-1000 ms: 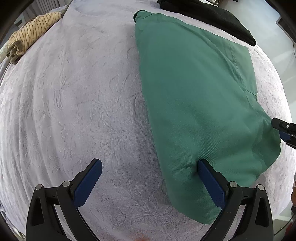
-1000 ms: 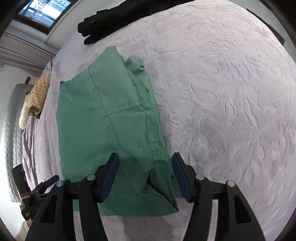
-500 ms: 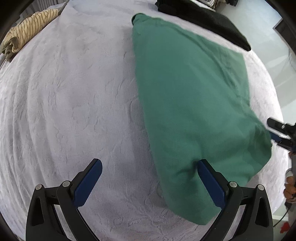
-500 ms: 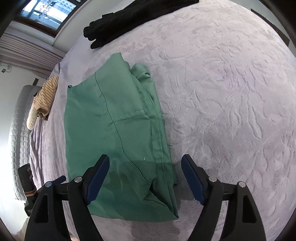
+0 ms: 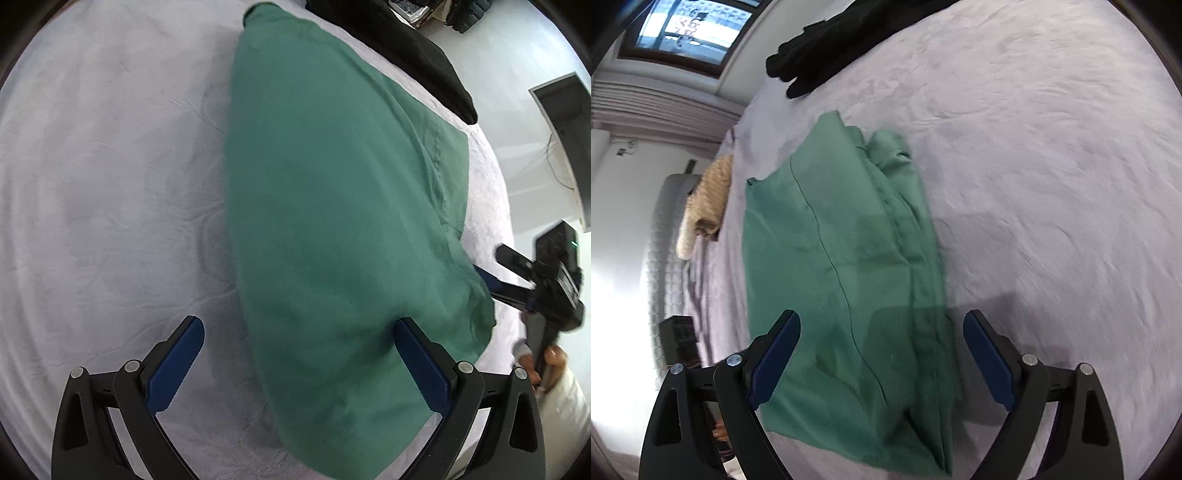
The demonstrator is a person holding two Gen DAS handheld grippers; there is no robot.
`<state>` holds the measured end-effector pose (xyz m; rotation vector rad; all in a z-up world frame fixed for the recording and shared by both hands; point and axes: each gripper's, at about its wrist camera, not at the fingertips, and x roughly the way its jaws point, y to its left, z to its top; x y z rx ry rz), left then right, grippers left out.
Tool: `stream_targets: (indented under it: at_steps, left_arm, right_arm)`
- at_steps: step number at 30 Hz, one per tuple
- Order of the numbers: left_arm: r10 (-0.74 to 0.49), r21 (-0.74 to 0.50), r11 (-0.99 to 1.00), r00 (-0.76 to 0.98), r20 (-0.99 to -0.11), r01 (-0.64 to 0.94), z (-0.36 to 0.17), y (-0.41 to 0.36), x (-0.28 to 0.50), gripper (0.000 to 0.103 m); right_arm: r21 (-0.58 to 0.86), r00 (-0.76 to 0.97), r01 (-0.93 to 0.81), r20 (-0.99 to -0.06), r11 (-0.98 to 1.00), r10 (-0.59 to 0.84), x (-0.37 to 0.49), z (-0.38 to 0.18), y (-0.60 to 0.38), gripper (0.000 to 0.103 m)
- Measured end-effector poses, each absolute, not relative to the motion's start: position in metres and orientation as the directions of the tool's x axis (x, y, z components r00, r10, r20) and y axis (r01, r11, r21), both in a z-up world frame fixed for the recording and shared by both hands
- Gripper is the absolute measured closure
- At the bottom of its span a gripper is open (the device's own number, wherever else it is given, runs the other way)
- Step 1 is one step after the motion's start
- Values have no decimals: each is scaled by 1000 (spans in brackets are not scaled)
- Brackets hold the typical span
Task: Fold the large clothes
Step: 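Grasp the jacket sleeve bundle with the right tool and lift it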
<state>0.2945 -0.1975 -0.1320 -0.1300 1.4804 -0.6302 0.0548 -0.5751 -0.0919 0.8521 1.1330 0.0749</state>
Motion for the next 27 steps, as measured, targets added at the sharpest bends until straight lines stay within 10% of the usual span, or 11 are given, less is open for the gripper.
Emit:
stream_targets:
  at_steps: [17, 19, 22, 27]
  left_arm:
    - [-505, -514, 788, -121, -854, 338, -158, -229, 299, 0]
    - [-500, -500, 791, -99, -860, 351, -152, -225, 295, 14]
    - [-527, -512, 778, -65, -847, 363, -138, -212, 289, 37]
    - [-590, -553, 735, -33, -807, 393, -103, -199, 288, 54]
  right_arm:
    - [728, 426, 309, -681, 612, 596, 136, -135, -582, 12]
    - [695, 410, 321, -714, 643, 567, 138, -135, -581, 50]
    - [715, 429, 330, -695, 616, 577, 134, -132, -579, 78]
    - [781, 495, 293, -618, 552, 611, 123, -109, -568, 85]
